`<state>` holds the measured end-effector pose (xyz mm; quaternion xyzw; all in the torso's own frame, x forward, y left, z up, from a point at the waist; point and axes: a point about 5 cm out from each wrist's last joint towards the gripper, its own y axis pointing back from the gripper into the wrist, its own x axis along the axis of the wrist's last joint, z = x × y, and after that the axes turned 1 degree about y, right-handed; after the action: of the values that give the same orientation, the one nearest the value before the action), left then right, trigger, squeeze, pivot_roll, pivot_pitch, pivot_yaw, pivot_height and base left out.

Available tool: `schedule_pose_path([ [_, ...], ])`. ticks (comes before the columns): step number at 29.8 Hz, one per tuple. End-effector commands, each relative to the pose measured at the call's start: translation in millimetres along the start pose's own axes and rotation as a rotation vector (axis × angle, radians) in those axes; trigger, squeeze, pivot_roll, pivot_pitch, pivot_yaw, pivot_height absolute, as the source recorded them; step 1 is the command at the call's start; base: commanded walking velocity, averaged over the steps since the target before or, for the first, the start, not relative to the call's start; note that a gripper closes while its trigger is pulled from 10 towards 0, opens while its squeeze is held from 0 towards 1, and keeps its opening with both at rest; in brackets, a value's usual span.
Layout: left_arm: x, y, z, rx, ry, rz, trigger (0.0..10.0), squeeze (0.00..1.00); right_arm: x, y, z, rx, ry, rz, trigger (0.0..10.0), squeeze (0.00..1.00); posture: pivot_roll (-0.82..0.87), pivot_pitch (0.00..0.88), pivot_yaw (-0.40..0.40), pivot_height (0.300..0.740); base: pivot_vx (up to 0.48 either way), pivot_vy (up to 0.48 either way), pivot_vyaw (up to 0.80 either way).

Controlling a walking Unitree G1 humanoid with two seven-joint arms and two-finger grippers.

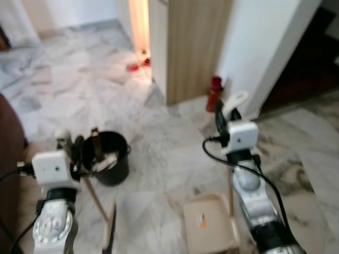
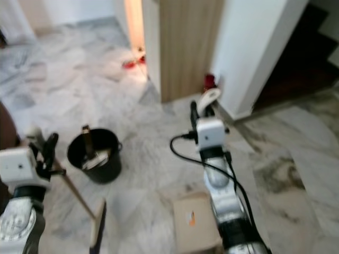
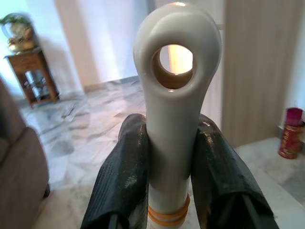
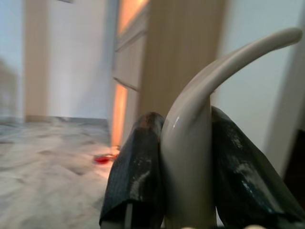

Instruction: Sweep floor

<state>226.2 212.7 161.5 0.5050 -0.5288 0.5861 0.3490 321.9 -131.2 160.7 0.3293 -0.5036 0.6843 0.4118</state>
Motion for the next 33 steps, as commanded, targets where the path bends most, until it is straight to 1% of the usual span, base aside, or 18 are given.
schedule_pose_path([
  [1, 4.9, -2.5, 2.2, -0.005, 0.005, 0.021, 10.0, 0.00, 2.0, -1.0, 5.0, -0.009, 0.015, 0.011, 10.0, 0.00, 0.05, 0.116, 0.025, 0.740, 0.000, 0.000, -0.80],
  [16, 5.9, -4.3, 1.5, -0.007, 0.002, 0.028, 10.0, 0.00, 2.0, -1.3, 5.3, -0.016, 0.015, 0.011, 10.0, 0.00, 0.04, 0.116, 0.028, 0.740, 0.000, 0.000, -0.80],
  [29, 5.6, -4.2, 4.3, -0.009, 0.000, 0.031, 10.0, 0.00, 1.9, 0.1, 3.0, -0.008, 0.011, 0.013, 10.0, 0.00, 0.03, 0.086, 0.024, 0.740, 0.000, 0.000, -0.80],
  [33, 5.3, -4.6, 6.4, -0.016, 0.000, 0.031, 10.0, 0.00, 1.6, 0.9, 2.4, -0.006, 0.010, 0.012, 10.0, 0.00, 0.03, 0.070, 0.028, 0.740, 0.000, -0.381, -0.80],
])
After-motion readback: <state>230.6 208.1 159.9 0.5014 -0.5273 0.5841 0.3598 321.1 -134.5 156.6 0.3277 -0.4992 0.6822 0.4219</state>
